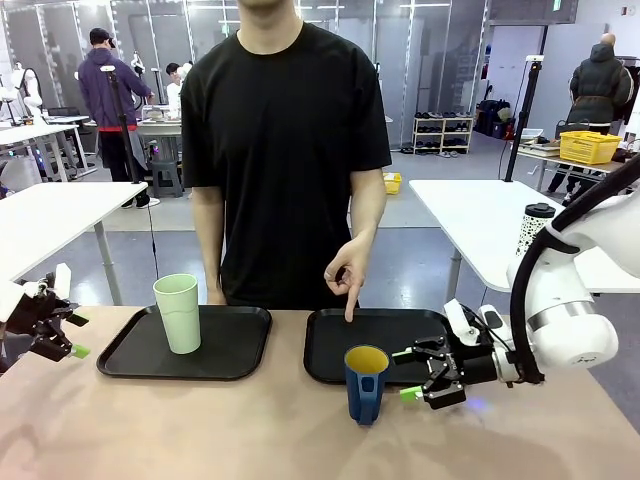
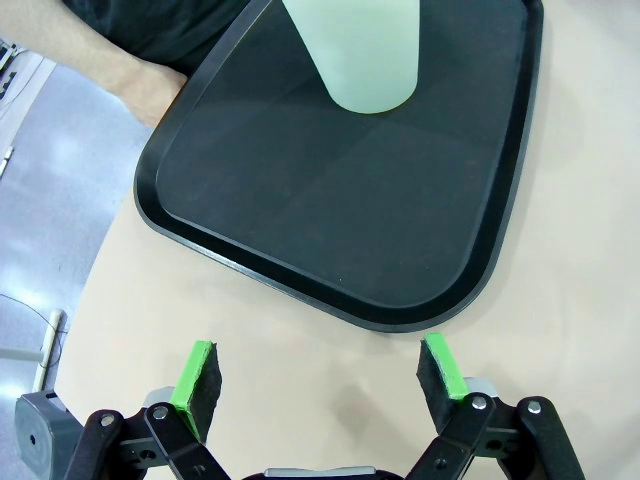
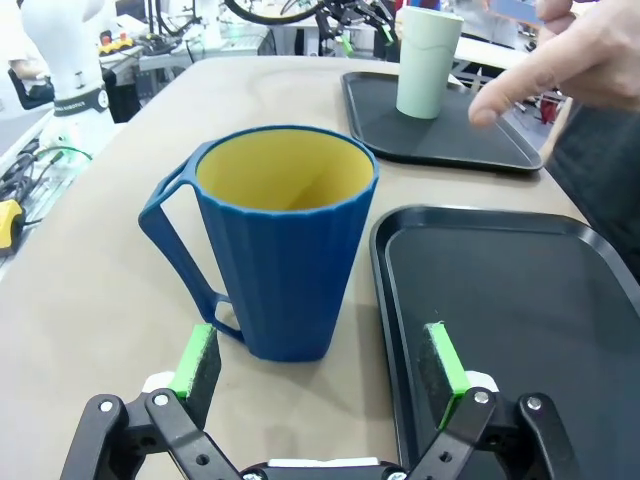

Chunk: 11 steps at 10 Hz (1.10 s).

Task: Sort and store the cups by type.
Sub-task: Pick up the Handle plastic cup and place it into the empty Flat Tray.

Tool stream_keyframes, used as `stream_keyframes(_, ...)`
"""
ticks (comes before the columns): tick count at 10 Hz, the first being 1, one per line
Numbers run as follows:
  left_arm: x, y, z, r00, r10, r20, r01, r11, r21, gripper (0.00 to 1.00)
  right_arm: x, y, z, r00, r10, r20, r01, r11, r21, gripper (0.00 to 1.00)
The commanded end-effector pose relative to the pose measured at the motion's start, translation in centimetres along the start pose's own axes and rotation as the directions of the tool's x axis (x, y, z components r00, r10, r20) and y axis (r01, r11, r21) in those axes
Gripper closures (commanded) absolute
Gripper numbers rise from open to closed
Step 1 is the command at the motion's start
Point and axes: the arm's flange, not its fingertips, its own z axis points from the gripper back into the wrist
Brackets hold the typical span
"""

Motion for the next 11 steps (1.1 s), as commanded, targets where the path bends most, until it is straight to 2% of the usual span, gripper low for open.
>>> stream_keyframes(1, 0.0, 0.1, 0.1, 1.000, -0.011, 0.008, 0.011, 1.000, -0.001, 0.00, -0.5, -0.6, -1.1, 0.999, 0.027, 0.038, -0.028, 0.999, 0.026, 0.00)
stream_keyframes(5, 0.0, 0.1, 0.1, 1.000, -0.011, 0.008, 0.011, 1.000, -0.001, 0.00, -0.7, 0.1, -2.0, 0.997, 0.043, 0.062, -0.049, 0.995, 0.091, 0.00)
stream_keyframes(11, 0.0, 0.1, 0.1, 1.000, -0.011, 0.008, 0.011, 1.000, -0.001, 0.00, -1.0, 0.0, -4.2, 0.996, 0.051, 0.069, -0.057, 0.994, 0.094, 0.00)
